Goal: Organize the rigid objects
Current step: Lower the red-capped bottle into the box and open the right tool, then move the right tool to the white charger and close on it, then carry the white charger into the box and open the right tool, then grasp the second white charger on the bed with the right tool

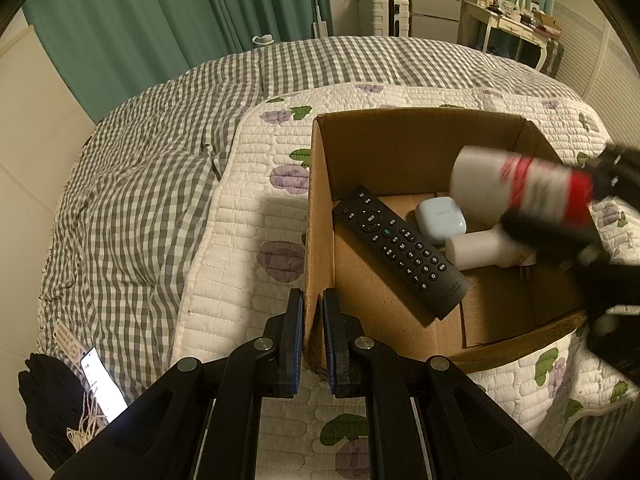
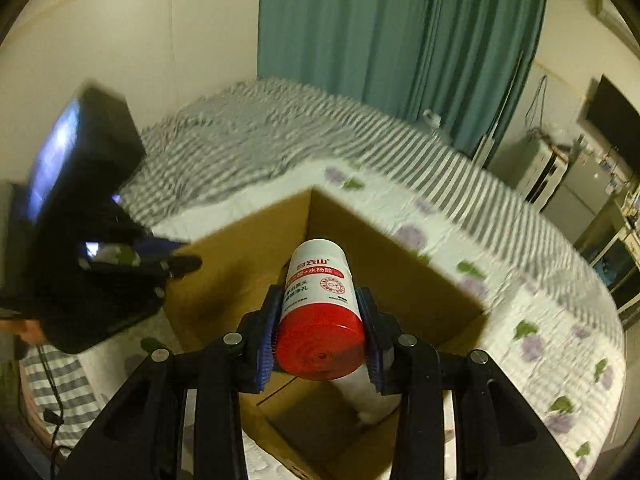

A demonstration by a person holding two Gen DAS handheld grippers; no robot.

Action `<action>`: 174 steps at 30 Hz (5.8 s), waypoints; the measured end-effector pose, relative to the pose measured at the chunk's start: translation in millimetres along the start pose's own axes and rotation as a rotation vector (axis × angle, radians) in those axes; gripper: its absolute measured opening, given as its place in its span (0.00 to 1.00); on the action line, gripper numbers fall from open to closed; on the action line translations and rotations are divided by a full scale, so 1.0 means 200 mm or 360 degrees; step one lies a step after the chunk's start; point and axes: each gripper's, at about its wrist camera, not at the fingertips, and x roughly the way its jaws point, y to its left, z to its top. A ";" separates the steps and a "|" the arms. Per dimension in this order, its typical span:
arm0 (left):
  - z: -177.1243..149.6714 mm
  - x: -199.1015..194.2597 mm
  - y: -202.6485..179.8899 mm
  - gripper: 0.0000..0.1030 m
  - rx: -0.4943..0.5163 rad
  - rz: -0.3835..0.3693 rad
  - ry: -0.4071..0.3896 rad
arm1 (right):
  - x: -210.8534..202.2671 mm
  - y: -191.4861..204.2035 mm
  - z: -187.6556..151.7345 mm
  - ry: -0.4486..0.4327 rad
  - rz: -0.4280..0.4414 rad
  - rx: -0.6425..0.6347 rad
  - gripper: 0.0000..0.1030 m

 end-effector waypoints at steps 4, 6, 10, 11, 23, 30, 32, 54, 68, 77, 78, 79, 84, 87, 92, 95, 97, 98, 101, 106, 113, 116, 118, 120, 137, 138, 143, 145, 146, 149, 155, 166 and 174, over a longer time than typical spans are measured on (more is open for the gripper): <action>0.00 0.00 0.00 0.09 -0.0006 -0.0007 -0.0002 | 0.10 0.01 -0.06 0.0110 0.0010 0.0003 0.35; 0.00 0.00 0.00 0.09 -0.0004 -0.0006 -0.0003 | 0.14 0.01 -0.09 0.0144 0.0032 0.0024 0.35; 0.00 0.00 0.00 0.09 -0.0005 -0.0006 -0.0003 | 0.17 -0.01 -0.12 0.0187 0.0091 0.0061 0.35; 0.01 0.00 0.00 0.09 -0.0006 -0.0006 -0.0003 | 0.17 0.00 -0.13 0.0187 0.0094 0.0060 0.36; 0.00 0.01 0.00 0.09 -0.0007 -0.0010 0.0002 | -0.24 -0.19 -0.06 -0.0068 -0.0167 0.0184 0.84; 0.01 0.00 0.00 0.09 -0.0003 -0.0010 0.0004 | -0.60 -0.43 -0.14 -0.0184 -0.0519 0.0262 0.86; 0.01 0.00 0.00 0.09 -0.0005 -0.0008 0.0005 | -0.64 -0.50 -0.19 -0.0163 -0.0581 0.0326 0.86; 0.01 0.00 -0.02 0.09 0.0003 0.0031 0.0011 | -0.03 -0.82 -0.90 0.0213 -0.0484 0.0872 0.86; 0.01 0.00 -0.02 0.09 -0.0003 0.0029 0.0009 | 0.20 -0.85 -0.94 0.0356 -0.0449 0.0968 0.71; 0.01 0.00 -0.02 0.09 -0.0007 0.0039 0.0009 | 0.19 -0.85 -0.96 0.0348 -0.0443 0.0999 0.43; 0.01 0.00 -0.02 0.09 -0.0009 0.0039 0.0009 | 0.18 -0.85 -0.96 0.0343 -0.0445 0.0999 0.43; 0.01 0.00 -0.02 0.09 -0.0010 0.0038 0.0009 | 0.17 -0.85 -0.96 0.0330 -0.0448 0.0999 0.42; 0.01 0.00 -0.01 0.09 -0.0012 0.0036 0.0009 | 0.05 -0.82 -0.95 0.0208 -0.0486 0.0991 0.42; 0.01 0.00 -0.01 0.09 -0.0011 0.0033 0.0009 | -0.05 -0.80 -0.92 0.0126 -0.0488 0.0980 0.42; 0.01 0.00 -0.02 0.09 -0.0006 0.0031 0.0008 | -0.26 -0.79 -0.77 -0.0026 -0.0495 0.0921 0.41; 0.01 0.00 -0.02 0.09 -0.0011 0.0024 0.0007 | -0.40 -0.75 -0.62 -0.0143 -0.0489 0.0831 0.41; 0.01 0.00 -0.02 0.09 -0.0013 0.0022 0.0006 | -0.50 -0.71 -0.48 -0.0239 -0.0481 0.0739 0.41; 0.01 0.00 -0.02 0.09 -0.0014 0.0022 0.0006 | -0.54 -0.69 -0.41 -0.0284 -0.0466 0.0696 0.41; 0.00 0.00 -0.02 0.09 -0.0015 0.0022 0.0006 | -0.62 -0.61 -0.23 -0.0380 -0.0407 0.0594 0.41; 0.00 0.00 -0.02 0.09 -0.0018 0.0015 0.0009 | -0.59 -0.42 0.01 -0.0406 -0.0273 0.0413 0.41; -0.01 -0.01 -0.01 0.09 -0.0020 -0.0002 0.0018 | -0.28 -0.18 0.08 -0.0207 -0.0061 0.0298 0.41; -0.01 -0.01 -0.01 0.09 -0.0020 -0.0001 0.0016 | -0.12 -0.13 0.04 -0.0070 -0.0016 0.0276 0.41; -0.01 -0.01 -0.01 0.09 -0.0021 -0.0002 0.0018 | -0.02 -0.10 -0.01 0.0022 0.0005 0.0262 0.40; -0.01 -0.01 -0.01 0.09 -0.0022 -0.0003 0.0017 | 0.05 -0.08 -0.05 0.0086 0.0009 0.0253 0.40; -0.01 0.01 -0.01 0.09 -0.0022 -0.0007 0.0022 | 0.02 -0.09 -0.09 0.0039 -0.0021 0.0269 0.79; -0.01 0.01 -0.01 0.09 -0.0020 -0.0006 0.0021 | -0.03 -0.12 -0.09 0.0003 -0.0037 0.0278 0.79; -0.01 0.02 0.00 0.09 -0.0020 -0.0005 0.0021 | -0.31 -0.29 -0.09 -0.0214 -0.0206 0.0363 0.87; -0.01 0.02 -0.01 0.09 -0.0019 -0.0002 0.0021 | -0.43 -0.36 -0.12 -0.0288 -0.0314 0.0380 0.88; -0.01 0.02 -0.01 0.09 -0.0018 -0.0001 0.0020 | -0.48 -0.39 -0.14 -0.0317 -0.0367 0.0389 0.89; -0.01 0.01 -0.01 0.09 -0.0017 0.0001 0.0019 | -0.60 -0.48 -0.22 -0.0370 -0.0502 0.0440 0.91; -0.01 0.00 -0.01 0.09 -0.0018 0.0005 0.0016 | -0.58 -0.64 -0.47 -0.0283 -0.0565 0.0634 0.91; -0.02 0.00 -0.01 0.09 -0.0012 0.0020 0.0020 | -0.08 -0.72 -0.83 0.0059 -0.0479 0.0780 0.91; -0.02 0.00 -0.01 0.09 -0.0011 0.0024 0.0019 | 0.13 -0.75 -0.79 0.0174 -0.0358 0.0778 0.91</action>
